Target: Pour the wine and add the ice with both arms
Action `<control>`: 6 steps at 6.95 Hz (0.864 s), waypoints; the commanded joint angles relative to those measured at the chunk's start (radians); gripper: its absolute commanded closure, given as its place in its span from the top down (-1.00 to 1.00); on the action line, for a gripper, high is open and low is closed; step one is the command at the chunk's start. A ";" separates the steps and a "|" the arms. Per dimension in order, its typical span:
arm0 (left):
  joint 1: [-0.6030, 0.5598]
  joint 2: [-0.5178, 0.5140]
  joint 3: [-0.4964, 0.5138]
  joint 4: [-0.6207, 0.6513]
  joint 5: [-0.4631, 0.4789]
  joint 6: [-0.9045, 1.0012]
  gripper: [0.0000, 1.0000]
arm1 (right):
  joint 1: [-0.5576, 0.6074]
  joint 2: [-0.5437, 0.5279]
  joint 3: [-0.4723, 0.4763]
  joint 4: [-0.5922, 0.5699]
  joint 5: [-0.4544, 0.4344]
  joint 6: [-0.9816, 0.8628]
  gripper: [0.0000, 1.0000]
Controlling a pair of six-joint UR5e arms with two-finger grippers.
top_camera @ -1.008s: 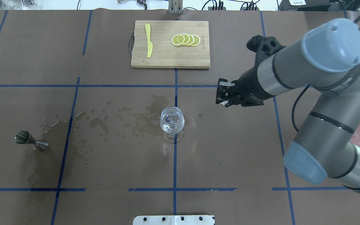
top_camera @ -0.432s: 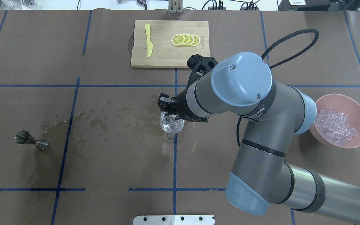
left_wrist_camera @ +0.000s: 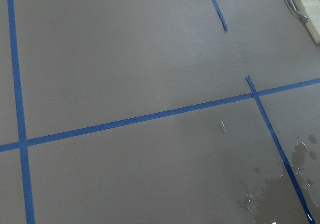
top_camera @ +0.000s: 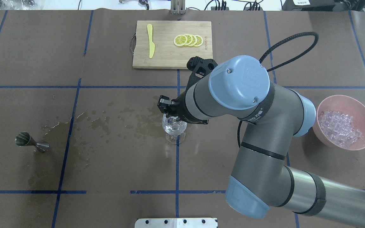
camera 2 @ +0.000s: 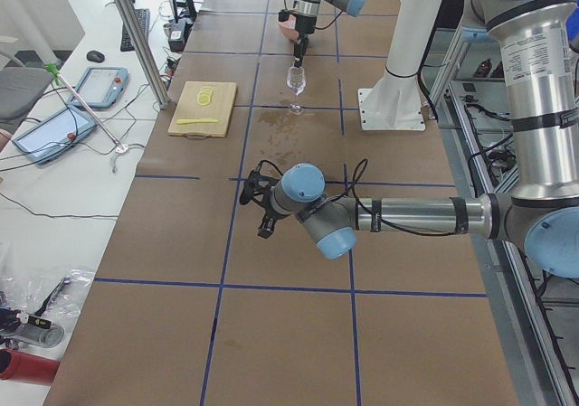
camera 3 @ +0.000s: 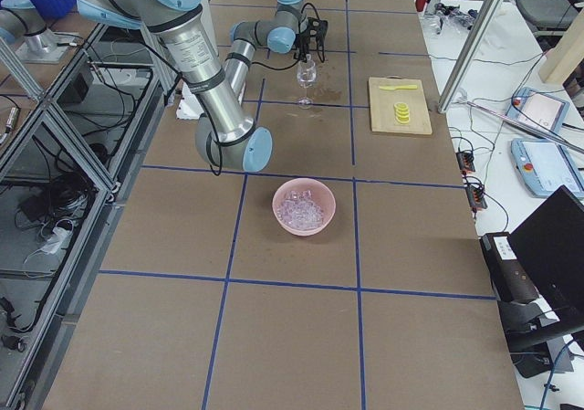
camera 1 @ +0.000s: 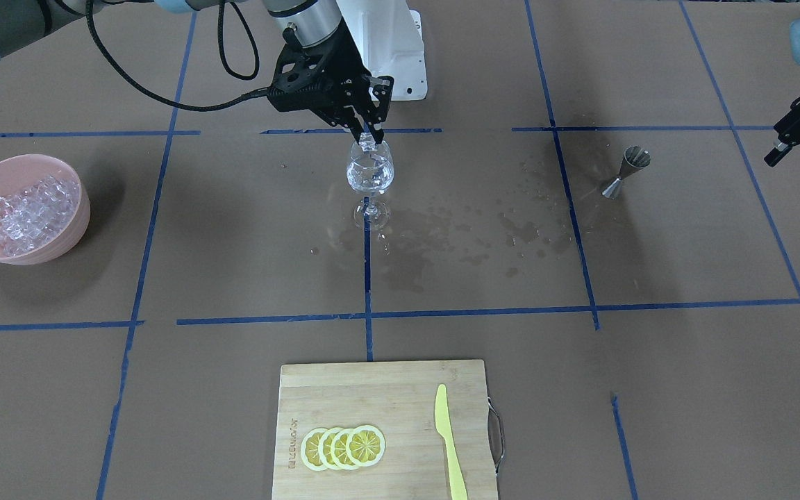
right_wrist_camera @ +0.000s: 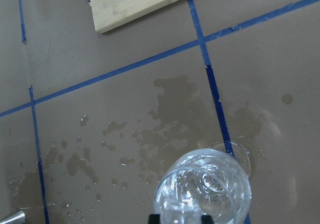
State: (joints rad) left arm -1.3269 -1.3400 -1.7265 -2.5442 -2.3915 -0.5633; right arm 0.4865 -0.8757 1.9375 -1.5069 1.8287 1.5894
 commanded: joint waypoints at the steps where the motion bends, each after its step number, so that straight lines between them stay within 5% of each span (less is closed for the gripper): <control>1: 0.000 0.004 -0.001 -0.007 0.002 -0.003 1.00 | 0.001 0.001 0.006 0.001 0.000 -0.006 0.61; 2: 0.000 0.013 -0.002 -0.010 0.005 -0.003 1.00 | 0.042 -0.017 0.050 -0.009 0.020 -0.006 0.60; 4: -0.005 0.012 0.002 -0.005 0.015 0.013 1.00 | 0.301 -0.199 0.109 -0.009 0.311 -0.084 0.57; 5: -0.006 0.007 0.019 -0.004 0.026 0.096 1.00 | 0.414 -0.300 0.113 -0.006 0.383 -0.205 1.00; 6: -0.006 0.008 0.027 0.008 0.091 0.203 1.00 | 0.511 -0.392 0.110 -0.004 0.436 -0.350 1.00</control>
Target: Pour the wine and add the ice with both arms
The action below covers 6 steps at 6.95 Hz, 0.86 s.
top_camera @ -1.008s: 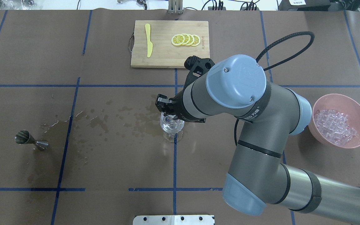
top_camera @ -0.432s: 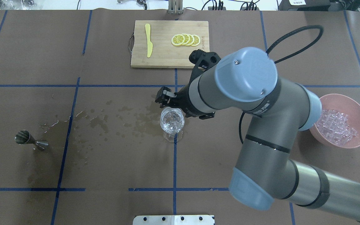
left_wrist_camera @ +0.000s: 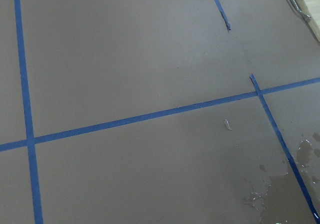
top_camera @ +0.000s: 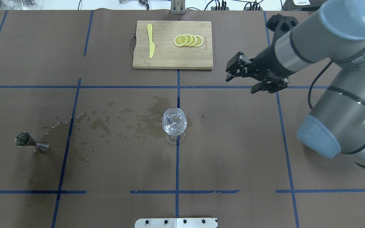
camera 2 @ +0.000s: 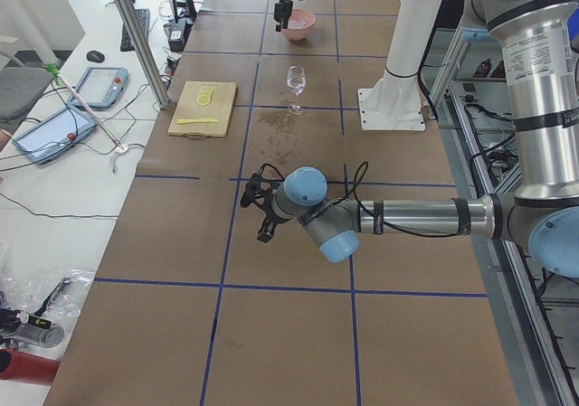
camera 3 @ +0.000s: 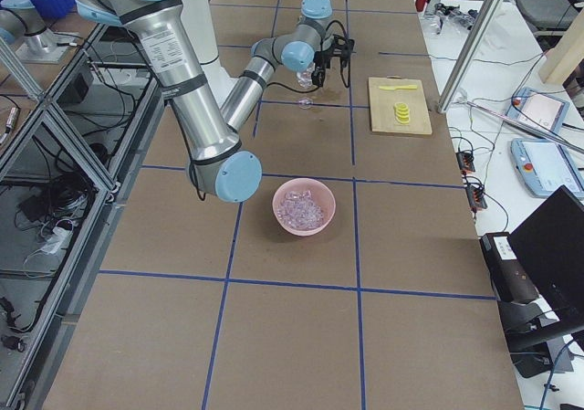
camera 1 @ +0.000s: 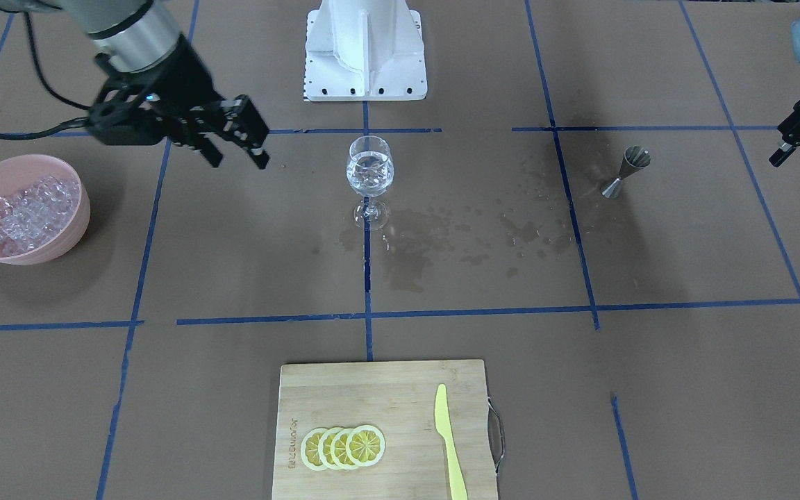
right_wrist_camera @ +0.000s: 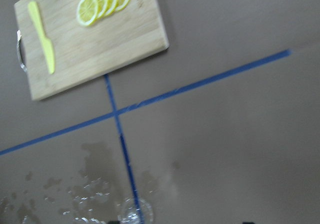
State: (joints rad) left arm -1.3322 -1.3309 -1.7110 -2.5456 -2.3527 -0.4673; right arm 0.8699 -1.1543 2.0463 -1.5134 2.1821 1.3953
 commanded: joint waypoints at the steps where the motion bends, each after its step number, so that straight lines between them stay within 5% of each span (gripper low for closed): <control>1: -0.001 -0.001 0.024 0.016 0.073 0.157 1.00 | 0.238 -0.231 -0.004 0.004 0.115 -0.390 1.00; 3: -0.045 -0.001 0.070 0.021 0.073 0.298 1.00 | 0.467 -0.345 -0.105 -0.008 0.207 -0.795 1.00; 6: -0.125 -0.062 0.001 0.442 0.058 0.320 1.00 | 0.618 -0.377 -0.320 -0.010 0.200 -1.250 1.00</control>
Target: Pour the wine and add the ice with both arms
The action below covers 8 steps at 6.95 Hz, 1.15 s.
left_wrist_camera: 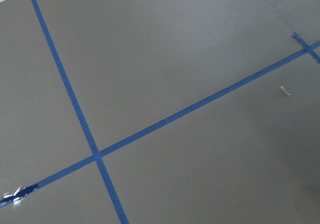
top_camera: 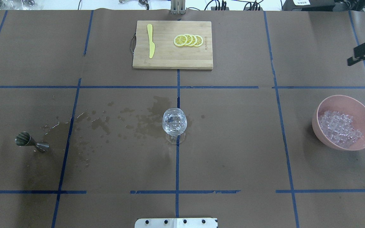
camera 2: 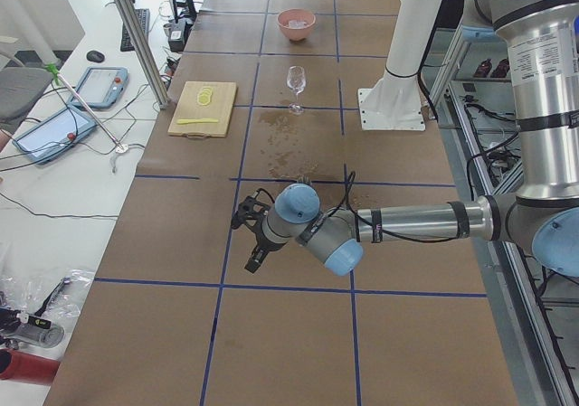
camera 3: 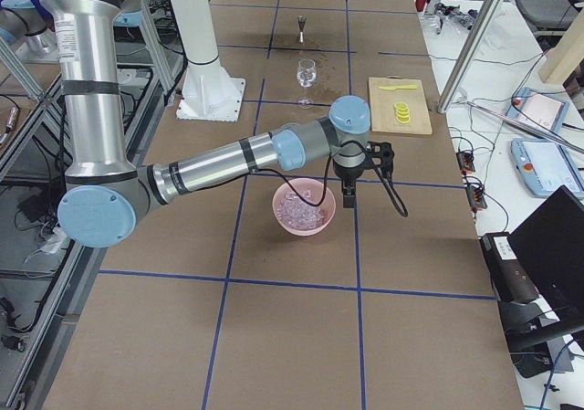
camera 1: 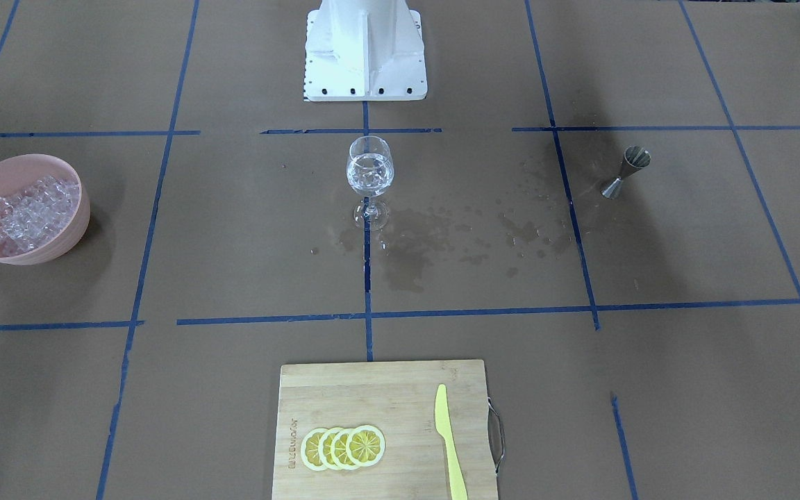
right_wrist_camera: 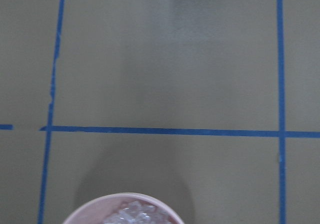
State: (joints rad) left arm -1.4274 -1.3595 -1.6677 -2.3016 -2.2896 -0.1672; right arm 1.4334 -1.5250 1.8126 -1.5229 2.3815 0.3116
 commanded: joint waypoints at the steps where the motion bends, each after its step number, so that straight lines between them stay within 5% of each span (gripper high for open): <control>1: -0.098 -0.035 -0.091 0.337 -0.031 0.134 1.00 | 0.058 -0.004 -0.111 -0.002 -0.001 -0.202 1.00; 3: -0.142 -0.137 -0.163 0.700 -0.045 0.321 1.00 | 0.047 -0.001 -0.154 -0.028 -0.001 -0.268 1.00; 8: -0.160 -0.072 -0.155 0.655 -0.050 0.353 1.00 | 0.058 0.026 -0.124 -0.074 -0.004 -0.273 1.00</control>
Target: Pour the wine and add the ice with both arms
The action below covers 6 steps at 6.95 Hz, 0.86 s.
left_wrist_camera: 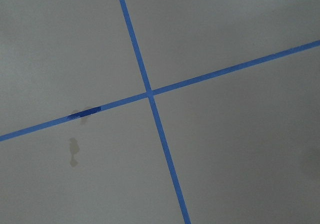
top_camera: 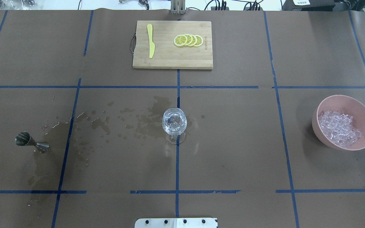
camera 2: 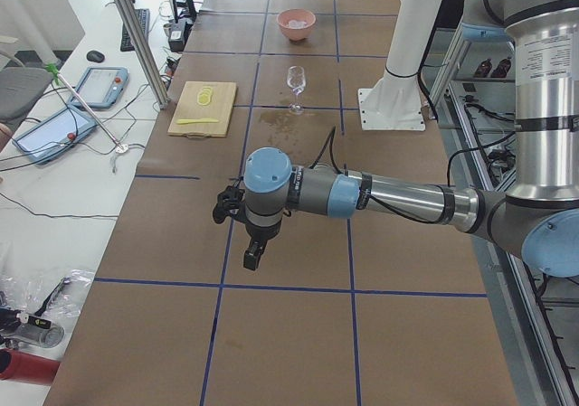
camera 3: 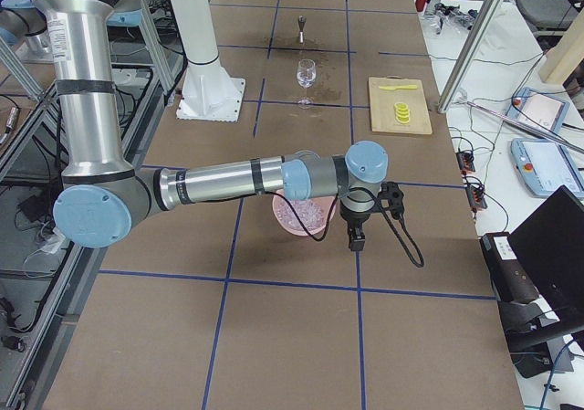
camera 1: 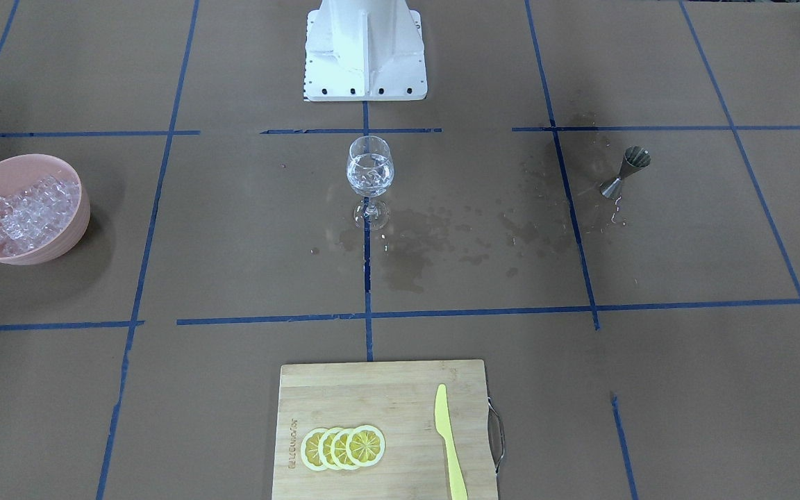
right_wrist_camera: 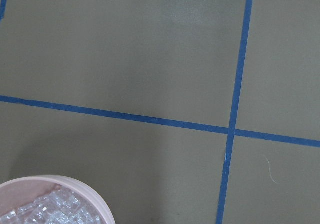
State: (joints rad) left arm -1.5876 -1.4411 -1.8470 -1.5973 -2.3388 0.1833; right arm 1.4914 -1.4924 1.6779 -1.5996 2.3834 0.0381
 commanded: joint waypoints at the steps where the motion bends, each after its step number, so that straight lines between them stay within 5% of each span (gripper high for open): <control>1: -0.002 0.021 0.031 -0.105 0.006 -0.001 1.00 | 0.000 -0.034 0.057 0.001 -0.007 0.002 1.00; 6: 0.006 0.024 0.051 -0.090 0.007 0.002 1.00 | -0.010 -0.045 0.045 0.000 -0.057 0.005 1.00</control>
State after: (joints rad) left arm -1.5814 -1.4217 -1.8011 -1.6952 -2.3317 0.1854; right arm 1.4883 -1.5389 1.7254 -1.5966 2.3618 0.0425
